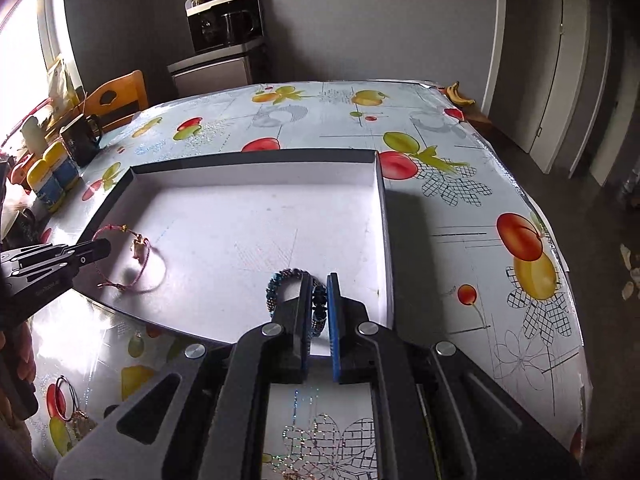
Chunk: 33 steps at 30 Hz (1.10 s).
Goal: Organize jewelry
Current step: 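Carry both bracelets into the black box and open both tools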
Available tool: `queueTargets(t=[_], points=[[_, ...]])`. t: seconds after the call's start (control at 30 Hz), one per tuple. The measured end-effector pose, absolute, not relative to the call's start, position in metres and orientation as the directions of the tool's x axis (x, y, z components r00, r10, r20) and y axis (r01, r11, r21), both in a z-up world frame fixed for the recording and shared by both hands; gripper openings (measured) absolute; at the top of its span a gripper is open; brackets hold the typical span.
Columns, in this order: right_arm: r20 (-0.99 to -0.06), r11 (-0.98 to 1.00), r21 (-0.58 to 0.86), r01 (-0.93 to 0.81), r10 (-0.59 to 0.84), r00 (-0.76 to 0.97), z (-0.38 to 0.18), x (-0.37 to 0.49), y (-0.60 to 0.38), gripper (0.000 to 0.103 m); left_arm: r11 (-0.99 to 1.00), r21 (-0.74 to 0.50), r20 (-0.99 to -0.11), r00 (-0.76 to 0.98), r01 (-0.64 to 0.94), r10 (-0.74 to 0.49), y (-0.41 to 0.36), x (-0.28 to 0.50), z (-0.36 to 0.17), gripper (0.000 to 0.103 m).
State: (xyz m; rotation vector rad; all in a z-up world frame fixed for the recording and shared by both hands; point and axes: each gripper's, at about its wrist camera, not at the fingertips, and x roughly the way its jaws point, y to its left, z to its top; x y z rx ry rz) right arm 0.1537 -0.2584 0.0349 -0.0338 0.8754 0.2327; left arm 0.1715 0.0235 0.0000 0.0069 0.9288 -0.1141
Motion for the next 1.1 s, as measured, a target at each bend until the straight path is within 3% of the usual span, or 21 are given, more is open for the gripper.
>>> queueTargets(t=[0.6,0.7,0.73,0.8,0.83,0.87,0.97,1.1], points=[[-0.765,0.976,0.014,-0.219,0.152,0.625,0.030,0.149,-0.258,0.007,0.995,-0.028,-0.798,0.598,0.098,-0.081,0.017,0.169,-0.008,0.005],[-0.761,0.975,0.013,-0.221,0.153,0.630,0.031,0.147,-0.259,0.007,0.995,-0.036,-0.795,0.600,0.090,-0.083,0.018,0.168,-0.008,0.012],[-0.761,0.975,0.017,-0.221,0.156,0.630,0.031,0.147,-0.259,0.009,0.996,-0.036,-0.793,0.604,0.087,-0.081,0.019,0.168,-0.007,0.021],[-0.758,0.974,0.033,-0.222,0.169,0.630,0.032,0.146,-0.260,0.027,0.995,-0.037,-0.789,0.609,0.093,-0.086,0.017,0.167,-0.005,0.027],[-0.754,0.973,0.046,-0.225,0.181,0.631,0.033,0.144,-0.261,0.047,0.995,-0.037,-0.788,0.609,0.096,-0.088,0.016,0.166,-0.004,0.032],[-0.747,0.972,0.055,-0.227,0.191,0.637,0.034,0.142,-0.261,0.054,0.995,-0.035,-0.785,0.613,0.098,-0.088,0.016,0.166,-0.003,0.042],[-0.724,0.969,0.061,-0.239,0.208,0.657,0.041,0.135,-0.259,0.055,0.993,-0.051,-0.760,0.641,0.110,-0.110,0.015,0.159,0.007,0.065],[-0.693,0.964,0.077,-0.254,0.235,0.682,0.053,0.123,-0.261,0.072,0.991,-0.061,-0.716,0.687,0.120,-0.127,0.015,0.146,0.025,0.078]])
